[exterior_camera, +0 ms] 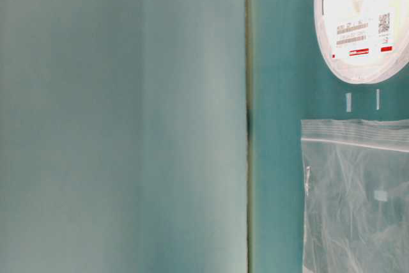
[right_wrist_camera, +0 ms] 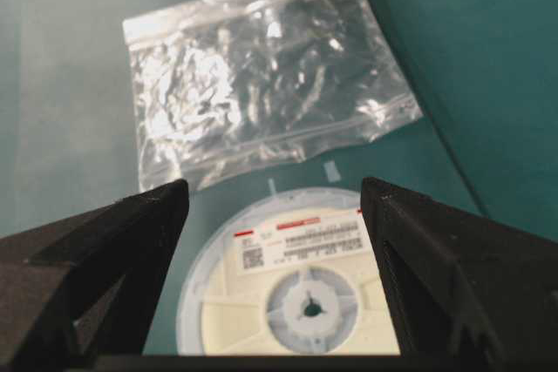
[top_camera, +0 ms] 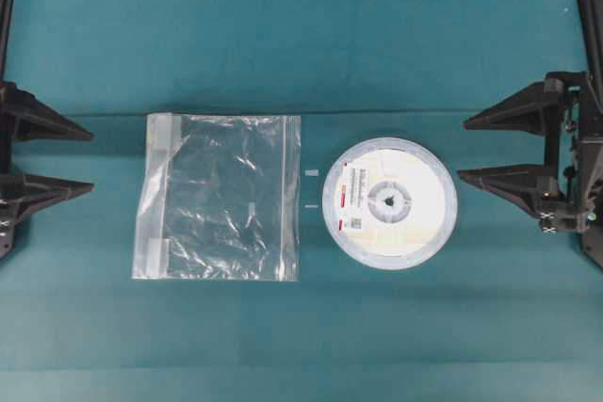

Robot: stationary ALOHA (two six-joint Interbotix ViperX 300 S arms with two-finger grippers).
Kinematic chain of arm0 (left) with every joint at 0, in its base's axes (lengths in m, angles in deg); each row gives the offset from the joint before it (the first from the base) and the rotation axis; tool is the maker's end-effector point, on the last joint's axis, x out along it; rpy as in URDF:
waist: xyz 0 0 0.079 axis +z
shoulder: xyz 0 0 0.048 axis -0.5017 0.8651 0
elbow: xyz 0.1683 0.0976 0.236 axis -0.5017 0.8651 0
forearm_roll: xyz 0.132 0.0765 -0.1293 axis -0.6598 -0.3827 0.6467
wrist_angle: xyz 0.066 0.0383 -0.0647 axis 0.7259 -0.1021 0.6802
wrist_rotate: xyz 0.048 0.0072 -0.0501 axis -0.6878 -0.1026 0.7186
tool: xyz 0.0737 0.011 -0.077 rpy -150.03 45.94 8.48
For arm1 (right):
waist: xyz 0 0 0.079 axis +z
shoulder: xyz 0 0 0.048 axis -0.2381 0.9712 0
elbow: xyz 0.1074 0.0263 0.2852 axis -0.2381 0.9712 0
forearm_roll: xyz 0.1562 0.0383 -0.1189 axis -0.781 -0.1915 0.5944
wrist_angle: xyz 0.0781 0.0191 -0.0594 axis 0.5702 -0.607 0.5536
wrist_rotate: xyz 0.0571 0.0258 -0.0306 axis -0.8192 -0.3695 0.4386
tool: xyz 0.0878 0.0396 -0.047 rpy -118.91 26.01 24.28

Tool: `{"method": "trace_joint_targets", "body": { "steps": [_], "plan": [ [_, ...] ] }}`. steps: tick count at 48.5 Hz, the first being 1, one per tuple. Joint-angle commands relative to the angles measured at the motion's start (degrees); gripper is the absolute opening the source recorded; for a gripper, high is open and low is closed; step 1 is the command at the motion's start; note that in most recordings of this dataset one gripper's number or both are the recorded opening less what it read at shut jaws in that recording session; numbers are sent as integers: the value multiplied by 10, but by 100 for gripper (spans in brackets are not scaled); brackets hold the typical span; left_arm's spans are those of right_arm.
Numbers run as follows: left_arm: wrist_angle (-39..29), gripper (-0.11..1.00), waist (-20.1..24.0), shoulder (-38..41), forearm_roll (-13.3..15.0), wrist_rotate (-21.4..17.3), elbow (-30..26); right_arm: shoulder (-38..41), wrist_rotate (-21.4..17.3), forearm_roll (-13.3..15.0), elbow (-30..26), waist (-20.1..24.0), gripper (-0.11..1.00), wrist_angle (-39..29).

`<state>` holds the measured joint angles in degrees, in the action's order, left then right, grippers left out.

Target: Take out the reel from the clear zip bag.

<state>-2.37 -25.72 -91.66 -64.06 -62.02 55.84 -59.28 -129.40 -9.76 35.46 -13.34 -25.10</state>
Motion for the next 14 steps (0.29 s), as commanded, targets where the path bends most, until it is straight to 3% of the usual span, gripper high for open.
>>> {"method": "trace_joint_targets", "body": {
  "steps": [1, 14],
  "plan": [
    [4, 88, -1, 4, -2, 2, -12, 1, 5, 3, -4, 1, 89, 3],
    [4, 88, -1, 4, -2, 2, -12, 1, 5, 3, -2, 2, 89, 4]
  ]
}}
